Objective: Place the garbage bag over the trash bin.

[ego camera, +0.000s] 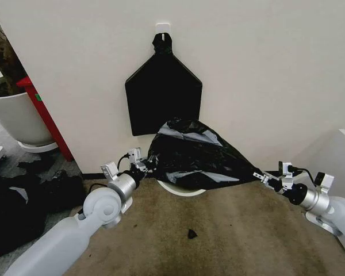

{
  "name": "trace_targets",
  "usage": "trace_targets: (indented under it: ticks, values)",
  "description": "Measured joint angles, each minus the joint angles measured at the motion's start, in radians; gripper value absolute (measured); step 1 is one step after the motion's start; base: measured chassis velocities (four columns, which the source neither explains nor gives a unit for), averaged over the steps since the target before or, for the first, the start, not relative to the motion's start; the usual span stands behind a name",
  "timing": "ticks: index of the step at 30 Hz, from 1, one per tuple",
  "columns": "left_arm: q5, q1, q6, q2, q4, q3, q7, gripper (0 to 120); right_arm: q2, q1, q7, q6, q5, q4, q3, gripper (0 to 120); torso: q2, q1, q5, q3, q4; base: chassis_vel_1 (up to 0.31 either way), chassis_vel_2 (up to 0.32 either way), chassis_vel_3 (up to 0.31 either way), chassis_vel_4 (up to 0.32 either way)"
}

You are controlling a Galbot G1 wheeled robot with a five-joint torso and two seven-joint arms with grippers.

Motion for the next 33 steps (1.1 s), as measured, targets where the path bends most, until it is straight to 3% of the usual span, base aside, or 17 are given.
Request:
trace_targets:
  ticks: [4,15,33]
  values:
    - [0.000,-0.002,0.001,-0.003,0.023,-0.001,0.006,1,-0.006,-0.015,-0.082,-0.008,-0.022,0.000,0.009,100,0.000,0.000,0.0000,0.000,-0.0001,0.000,0.000,0.000,0.000]
    - [0.016,-0.003,0.002,-0.013,0.052,0.001,0.004,1,-0.012,-0.020,-0.116,-0.024,-0.030,0.053,-0.002,100,0.000,0.000,-0.0002,0.000,0.0000,0.000,0.000,0.000,0.000]
    - [0.103,-0.020,-0.010,-0.027,0.057,0.022,-0.069,1,-0.007,-0.040,-0.033,-0.028,-0.125,0.164,-0.079,100,0.000,0.000,-0.0002,0.000,0.0000,0.000,0.000,0.000,0.000]
